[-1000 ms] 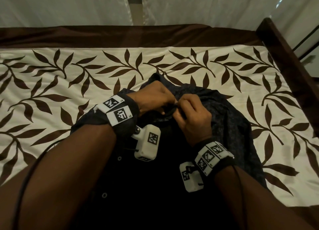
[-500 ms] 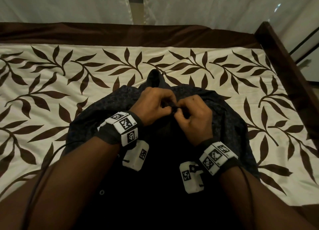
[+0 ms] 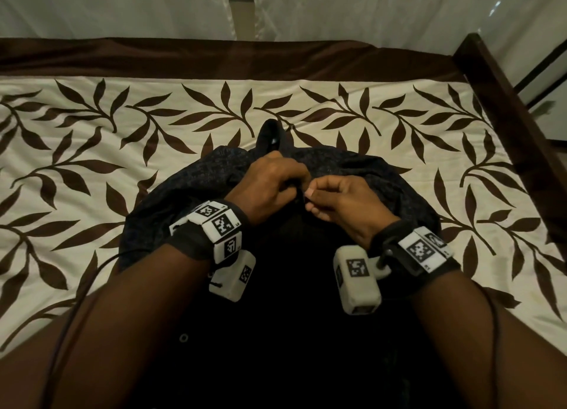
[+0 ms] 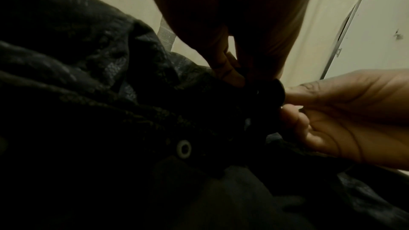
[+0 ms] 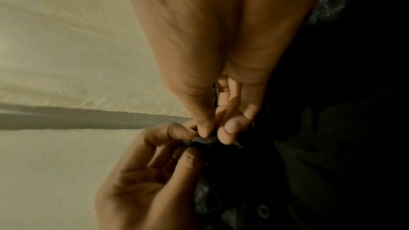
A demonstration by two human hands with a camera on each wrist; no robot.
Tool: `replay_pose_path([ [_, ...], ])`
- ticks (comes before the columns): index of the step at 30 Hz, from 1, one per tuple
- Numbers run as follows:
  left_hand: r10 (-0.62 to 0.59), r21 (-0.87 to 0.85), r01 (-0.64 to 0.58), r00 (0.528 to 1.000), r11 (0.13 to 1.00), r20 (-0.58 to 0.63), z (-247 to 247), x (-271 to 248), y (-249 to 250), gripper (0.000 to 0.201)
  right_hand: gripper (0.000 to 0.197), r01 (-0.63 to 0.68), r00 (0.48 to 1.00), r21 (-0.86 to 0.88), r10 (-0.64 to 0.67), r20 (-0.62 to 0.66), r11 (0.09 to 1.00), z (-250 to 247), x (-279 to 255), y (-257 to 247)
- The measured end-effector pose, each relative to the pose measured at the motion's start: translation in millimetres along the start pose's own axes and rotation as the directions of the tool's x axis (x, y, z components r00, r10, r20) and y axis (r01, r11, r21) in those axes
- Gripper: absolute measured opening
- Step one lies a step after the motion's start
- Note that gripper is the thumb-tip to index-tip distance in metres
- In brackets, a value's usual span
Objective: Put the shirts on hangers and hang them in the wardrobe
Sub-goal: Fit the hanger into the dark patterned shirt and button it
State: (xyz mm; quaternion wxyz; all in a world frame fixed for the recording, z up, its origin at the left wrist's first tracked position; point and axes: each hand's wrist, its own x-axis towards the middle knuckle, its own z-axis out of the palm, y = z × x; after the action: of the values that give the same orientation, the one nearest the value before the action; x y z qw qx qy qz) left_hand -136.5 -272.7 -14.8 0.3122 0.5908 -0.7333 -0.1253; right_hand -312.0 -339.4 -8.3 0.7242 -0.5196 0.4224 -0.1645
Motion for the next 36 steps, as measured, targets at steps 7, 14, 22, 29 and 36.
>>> replay_pose_path([
  [7, -0.043, -0.094, 0.029, 0.988, 0.995, -0.151, 5.6, -8.1, -6.2, 0.020, 0.027, -0.015, 0.994, -0.148, -0.002, -0.113, 0.989, 17.7, 7.9, -8.5],
  [14, -0.371, -0.418, 0.245, 0.893, 0.875, -0.255, 14.9, -16.0, -1.4, 0.018, 0.013, 0.212, 0.959, -0.137, -0.233, -0.160, 0.968, 16.6, 3.6, 6.3],
  [22, -0.459, -0.572, 0.288, 0.870, 0.768, -0.178, 10.2, -18.1, -0.6, 0.025, 0.009, 0.249, 0.957, -0.216, -0.274, -0.094, 0.944, 16.9, 10.3, 8.3],
  [29, -0.423, -0.509, 0.297, 0.894, 0.808, -0.149, 0.0, -9.6, 0.4, 0.036, 0.009, 0.209, 0.975, -0.185, -0.218, -0.030, 0.960, 13.3, 17.3, 0.5],
  [36, -0.652, -0.306, 0.581, 0.604, 0.754, -0.459, -8.1, -6.8, 0.0, 0.019, 0.018, 0.164, 0.893, -0.573, -0.368, -0.261, 0.803, -11.4, 11.9, -2.5],
])
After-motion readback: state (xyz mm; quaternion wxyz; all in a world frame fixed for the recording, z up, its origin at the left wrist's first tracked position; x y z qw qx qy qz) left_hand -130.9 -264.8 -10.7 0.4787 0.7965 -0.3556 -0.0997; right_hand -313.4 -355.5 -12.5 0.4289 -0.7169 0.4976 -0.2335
